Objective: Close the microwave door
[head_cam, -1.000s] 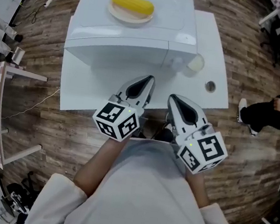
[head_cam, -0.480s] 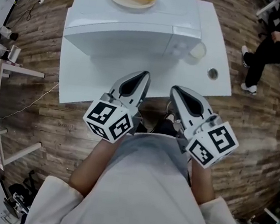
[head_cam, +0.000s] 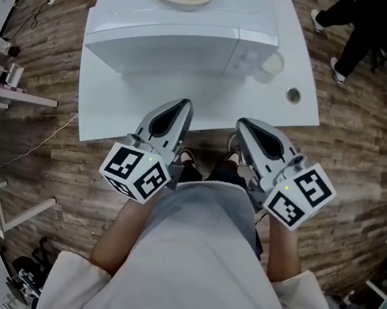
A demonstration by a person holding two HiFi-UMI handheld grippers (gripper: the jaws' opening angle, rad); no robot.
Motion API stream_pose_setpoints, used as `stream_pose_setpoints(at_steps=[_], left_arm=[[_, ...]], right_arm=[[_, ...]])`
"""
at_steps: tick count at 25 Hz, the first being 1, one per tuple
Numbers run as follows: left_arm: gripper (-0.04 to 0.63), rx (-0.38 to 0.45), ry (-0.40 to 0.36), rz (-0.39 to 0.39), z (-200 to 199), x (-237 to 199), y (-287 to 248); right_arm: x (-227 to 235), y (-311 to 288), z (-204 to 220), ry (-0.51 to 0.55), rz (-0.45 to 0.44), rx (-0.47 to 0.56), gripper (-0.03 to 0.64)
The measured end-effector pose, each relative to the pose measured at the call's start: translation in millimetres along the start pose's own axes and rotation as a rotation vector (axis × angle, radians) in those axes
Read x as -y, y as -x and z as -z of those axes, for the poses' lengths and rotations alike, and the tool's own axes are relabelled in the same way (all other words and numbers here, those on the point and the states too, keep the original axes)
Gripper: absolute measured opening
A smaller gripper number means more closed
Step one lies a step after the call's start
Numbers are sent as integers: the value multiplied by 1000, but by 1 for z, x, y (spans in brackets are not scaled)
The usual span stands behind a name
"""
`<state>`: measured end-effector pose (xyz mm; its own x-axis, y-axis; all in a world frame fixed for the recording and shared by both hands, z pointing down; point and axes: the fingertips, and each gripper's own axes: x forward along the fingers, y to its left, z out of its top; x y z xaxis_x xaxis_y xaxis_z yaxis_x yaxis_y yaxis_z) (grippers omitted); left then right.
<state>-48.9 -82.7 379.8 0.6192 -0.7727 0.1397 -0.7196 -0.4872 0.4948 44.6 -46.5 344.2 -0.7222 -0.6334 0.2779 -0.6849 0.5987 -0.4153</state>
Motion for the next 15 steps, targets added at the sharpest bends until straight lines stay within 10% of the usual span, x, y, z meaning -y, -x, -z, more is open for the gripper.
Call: stream_pose_setpoints(at_steps=[15], left_arm=[[20,3,-11,5,0,6,13]], right_arm=[[-23,1,0,56,-35,-12,21]])
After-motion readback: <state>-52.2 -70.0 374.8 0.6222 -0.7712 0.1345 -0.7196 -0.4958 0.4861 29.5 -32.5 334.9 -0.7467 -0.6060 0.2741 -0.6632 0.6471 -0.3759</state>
